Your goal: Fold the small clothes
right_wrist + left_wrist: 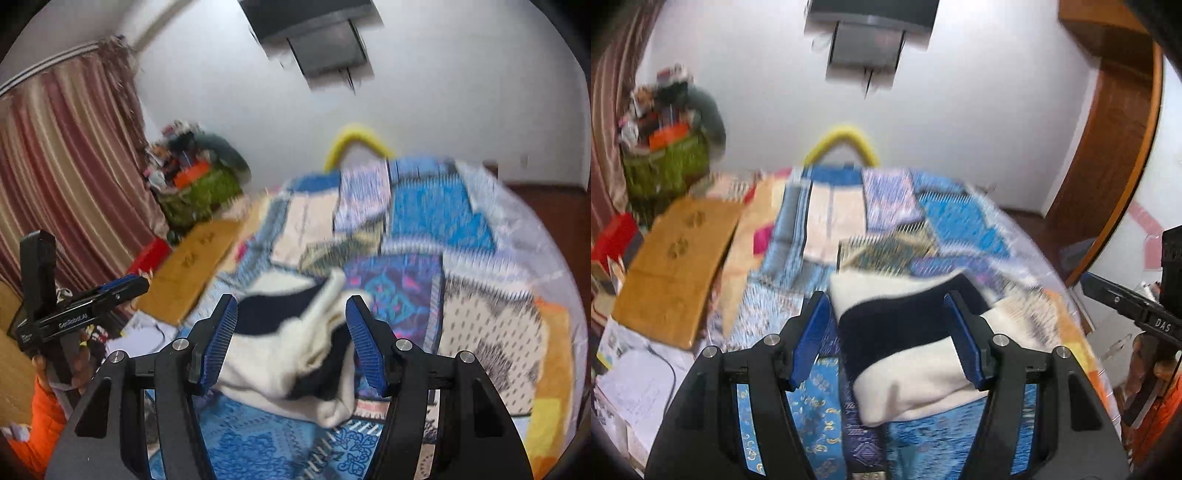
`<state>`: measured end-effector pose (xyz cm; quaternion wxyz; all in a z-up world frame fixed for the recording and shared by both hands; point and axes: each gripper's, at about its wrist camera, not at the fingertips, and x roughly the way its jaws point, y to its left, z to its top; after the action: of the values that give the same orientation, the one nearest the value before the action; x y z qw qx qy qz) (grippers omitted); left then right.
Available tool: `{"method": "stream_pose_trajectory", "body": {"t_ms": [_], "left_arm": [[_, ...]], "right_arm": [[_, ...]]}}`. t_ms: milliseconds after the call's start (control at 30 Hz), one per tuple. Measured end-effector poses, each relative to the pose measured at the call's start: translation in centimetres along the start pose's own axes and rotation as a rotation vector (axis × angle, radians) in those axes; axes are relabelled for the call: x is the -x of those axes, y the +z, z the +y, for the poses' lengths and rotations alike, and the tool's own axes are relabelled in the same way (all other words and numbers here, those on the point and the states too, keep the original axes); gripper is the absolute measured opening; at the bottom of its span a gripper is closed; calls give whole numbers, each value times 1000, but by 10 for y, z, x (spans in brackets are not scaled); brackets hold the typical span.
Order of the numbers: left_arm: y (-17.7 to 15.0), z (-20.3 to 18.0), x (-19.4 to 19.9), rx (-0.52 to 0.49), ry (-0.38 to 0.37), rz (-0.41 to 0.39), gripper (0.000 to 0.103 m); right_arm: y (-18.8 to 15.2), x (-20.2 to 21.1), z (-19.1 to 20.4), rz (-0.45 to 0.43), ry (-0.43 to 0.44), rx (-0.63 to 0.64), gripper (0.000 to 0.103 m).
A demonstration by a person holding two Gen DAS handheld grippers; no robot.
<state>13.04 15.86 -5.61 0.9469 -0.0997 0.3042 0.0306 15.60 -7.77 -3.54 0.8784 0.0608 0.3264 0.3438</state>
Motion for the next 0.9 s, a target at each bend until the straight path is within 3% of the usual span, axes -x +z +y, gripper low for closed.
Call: {"method": "stream_pose_trajectory", "body": {"t_ms": [300,433,600,733,900], "left_arm": [[-3,-62,114,-111,18,-306,64],[-17,-77,141,-130,42,-383,66],[-37,-86,157,-121,65,-439,79],[-45,-87,162,-99,75,-446,93],[-51,-86,164,-81,97,-463,103]], "right_arm": [[1,88,66,-285,13,151,59],[-10,112,88,-358,5,203,59],[-27,120,105,-401,-63,253,61],[-34,120,110,-407,-97,256,81],[-35,121,109,-411,-134,243,94]]}}
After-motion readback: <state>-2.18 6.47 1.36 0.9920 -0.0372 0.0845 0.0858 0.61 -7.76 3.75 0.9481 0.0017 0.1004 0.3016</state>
